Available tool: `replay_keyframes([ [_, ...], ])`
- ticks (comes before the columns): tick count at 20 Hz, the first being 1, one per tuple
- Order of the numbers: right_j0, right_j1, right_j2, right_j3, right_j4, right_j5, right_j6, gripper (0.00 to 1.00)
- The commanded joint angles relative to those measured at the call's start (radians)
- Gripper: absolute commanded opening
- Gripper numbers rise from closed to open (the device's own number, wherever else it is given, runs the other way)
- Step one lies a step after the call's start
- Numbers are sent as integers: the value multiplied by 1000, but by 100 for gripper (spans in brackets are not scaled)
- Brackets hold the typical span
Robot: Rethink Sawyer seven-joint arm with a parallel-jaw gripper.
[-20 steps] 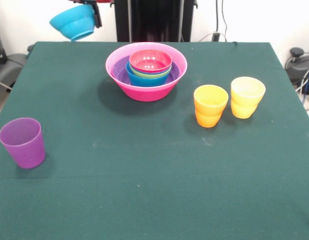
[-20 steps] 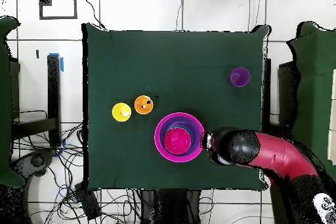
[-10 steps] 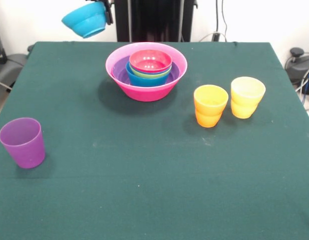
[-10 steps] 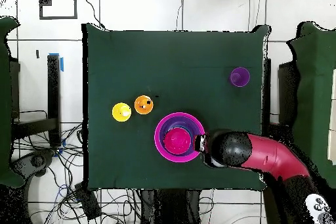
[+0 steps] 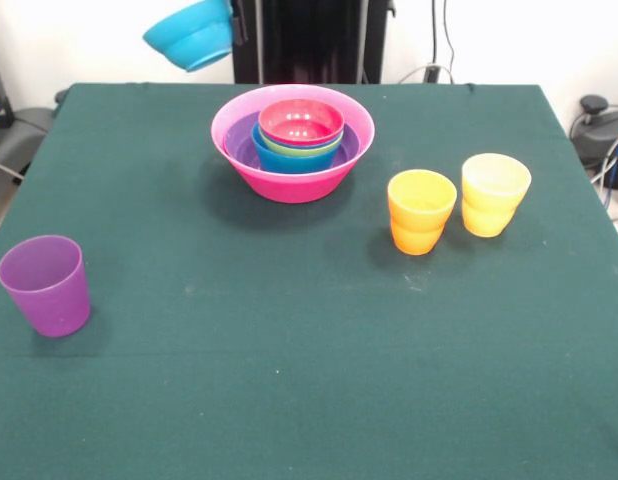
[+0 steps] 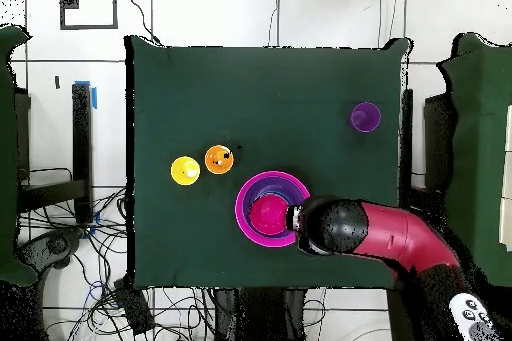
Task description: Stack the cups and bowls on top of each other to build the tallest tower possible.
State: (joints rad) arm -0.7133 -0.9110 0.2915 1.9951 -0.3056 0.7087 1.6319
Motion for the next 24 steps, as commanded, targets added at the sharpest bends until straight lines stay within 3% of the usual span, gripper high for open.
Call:
replay_keyframes([
  [1, 63, 8, -24, 59, 31, -80, 175, 0],
  [24, 164, 49, -89, 90, 72, -190, 246, 0],
])
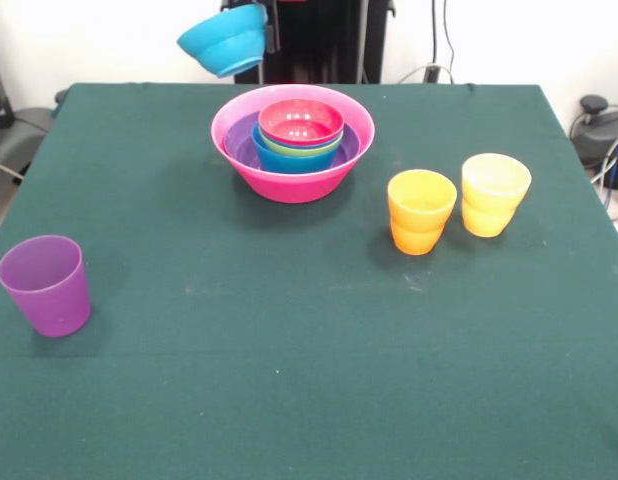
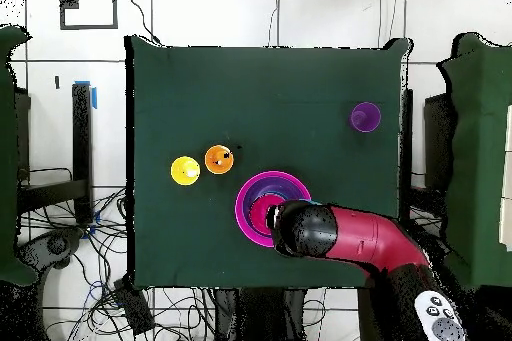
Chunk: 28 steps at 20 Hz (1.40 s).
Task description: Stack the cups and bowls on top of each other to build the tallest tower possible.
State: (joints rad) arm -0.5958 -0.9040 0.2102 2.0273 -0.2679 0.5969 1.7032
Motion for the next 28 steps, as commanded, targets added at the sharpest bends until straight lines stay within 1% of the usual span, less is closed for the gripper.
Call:
replay_keyframes([
  [1, 51, 44, -9, 60, 35, -84, 181, 0],
  [8, 95, 50, -26, 82, 46, -130, 239, 0],
  [17, 152, 47, -48, 95, 76, -150, 296, 0],
  [21, 177, 57, -58, 96, 82, -169, 324, 0],
  [28, 185, 76, -63, 97, 86, -197, 326, 0],
])
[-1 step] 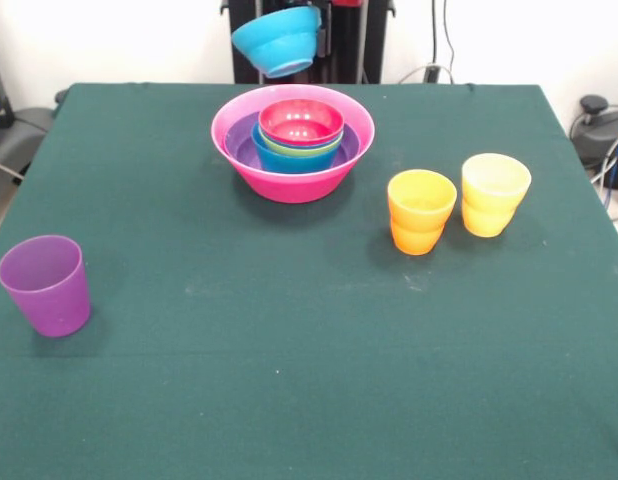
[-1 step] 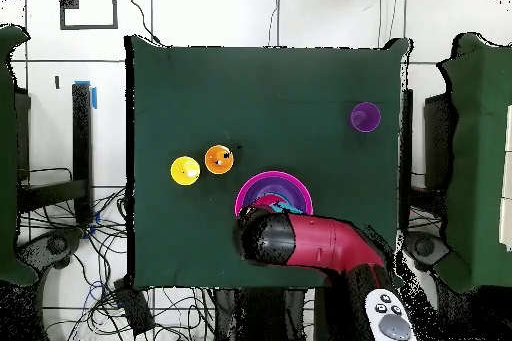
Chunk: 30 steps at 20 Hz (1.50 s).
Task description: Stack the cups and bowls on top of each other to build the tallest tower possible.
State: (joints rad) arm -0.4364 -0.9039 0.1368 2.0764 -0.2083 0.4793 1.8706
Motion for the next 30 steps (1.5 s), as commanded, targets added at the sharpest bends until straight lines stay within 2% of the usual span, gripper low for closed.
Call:
replay_keyframes([
  [1, 26, 77, 10, 48, 27, -81, 157, 0],
  [14, -7, 162, 2, 39, -7, -188, 125, 0],
  [21, -20, 124, 3, 73, -11, -182, 105, 0],
  [30, -23, 110, -10, 114, -53, -242, 97, 0],
])
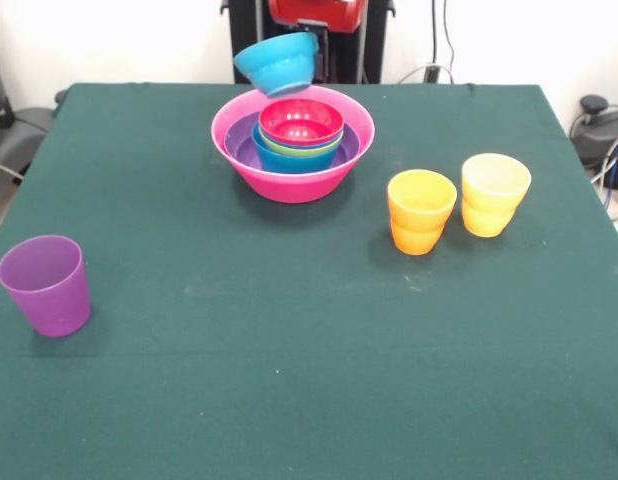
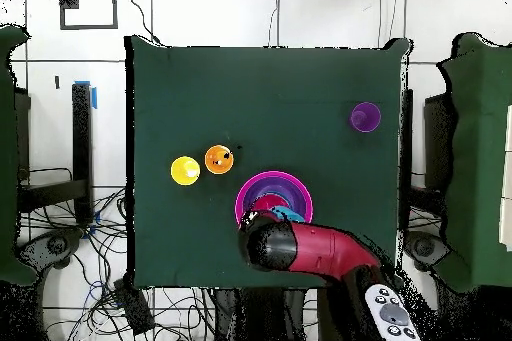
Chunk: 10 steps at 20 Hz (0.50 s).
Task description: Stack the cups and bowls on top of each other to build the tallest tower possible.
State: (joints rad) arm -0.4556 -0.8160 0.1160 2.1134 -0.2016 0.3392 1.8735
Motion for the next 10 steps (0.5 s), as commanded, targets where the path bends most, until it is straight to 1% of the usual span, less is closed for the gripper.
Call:
replay_keyframes([
  [1, -3, 26, 9, 79, -61, -110, 95, 0],
  [6, -3, 39, 2, 89, -72, -141, 93, 0],
  [10, -1, 64, -4, 90, -80, -175, 95, 0],
])
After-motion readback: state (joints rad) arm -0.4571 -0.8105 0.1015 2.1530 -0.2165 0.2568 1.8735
